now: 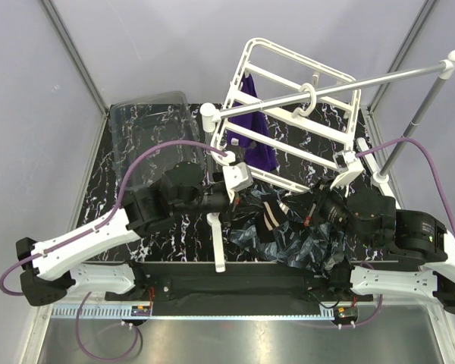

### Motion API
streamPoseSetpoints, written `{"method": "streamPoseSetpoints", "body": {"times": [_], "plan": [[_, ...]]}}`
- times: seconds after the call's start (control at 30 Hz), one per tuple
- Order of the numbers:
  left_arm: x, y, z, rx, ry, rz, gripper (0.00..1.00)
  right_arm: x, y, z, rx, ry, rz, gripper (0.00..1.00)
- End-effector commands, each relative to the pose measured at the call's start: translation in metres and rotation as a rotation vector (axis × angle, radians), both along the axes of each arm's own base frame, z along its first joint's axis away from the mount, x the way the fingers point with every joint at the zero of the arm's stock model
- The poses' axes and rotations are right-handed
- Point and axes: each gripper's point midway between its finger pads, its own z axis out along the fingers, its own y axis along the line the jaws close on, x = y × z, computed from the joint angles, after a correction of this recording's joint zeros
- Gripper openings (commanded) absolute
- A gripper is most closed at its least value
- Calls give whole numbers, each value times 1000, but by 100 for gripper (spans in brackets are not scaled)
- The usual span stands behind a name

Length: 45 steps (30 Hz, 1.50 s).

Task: Clip the socks to the hanger
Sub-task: Clamp the sock onto the hanger, then reset both arms

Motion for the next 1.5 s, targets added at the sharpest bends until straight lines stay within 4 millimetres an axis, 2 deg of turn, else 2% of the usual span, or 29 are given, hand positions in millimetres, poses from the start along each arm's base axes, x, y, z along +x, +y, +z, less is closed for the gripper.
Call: {"method": "streamPoseSetpoints", "body": {"times": [0.0,0.2,0.37,0.77,0.97,1.07,1.1,1.23,1.3,1.43,1.47], "plan": [[-6,-12,34,-98,-21,-39,0,0,12,26,99,-15,20,0],[-10,-14,28,-85,-9,-48,0,-2,9,28,120,-16,22,2],[-10,-13,28,-83,-10,-39,0,-4,6,31,151,-17,24,18],[-7,-16,34,-82,16,-18,0,-7,14,30,157,-6,50,41],[-6,-11,32,-74,12,-2,16,-6,10,28,151,-5,40,53],[-5,-6,30,-72,8,15,33,-7,6,27,147,-5,37,62],[-5,-5,29,-70,8,19,41,-8,3,25,140,-4,36,64],[-4,7,24,-58,14,55,61,-10,-5,20,117,-17,40,75],[-5,11,23,-57,18,61,67,-11,-13,14,86,-31,46,85],[-11,25,21,-69,37,73,73,-18,-16,3,24,-46,102,93],[-15,32,27,-93,32,73,73,-21,-15,5,23,-53,123,94]]}}
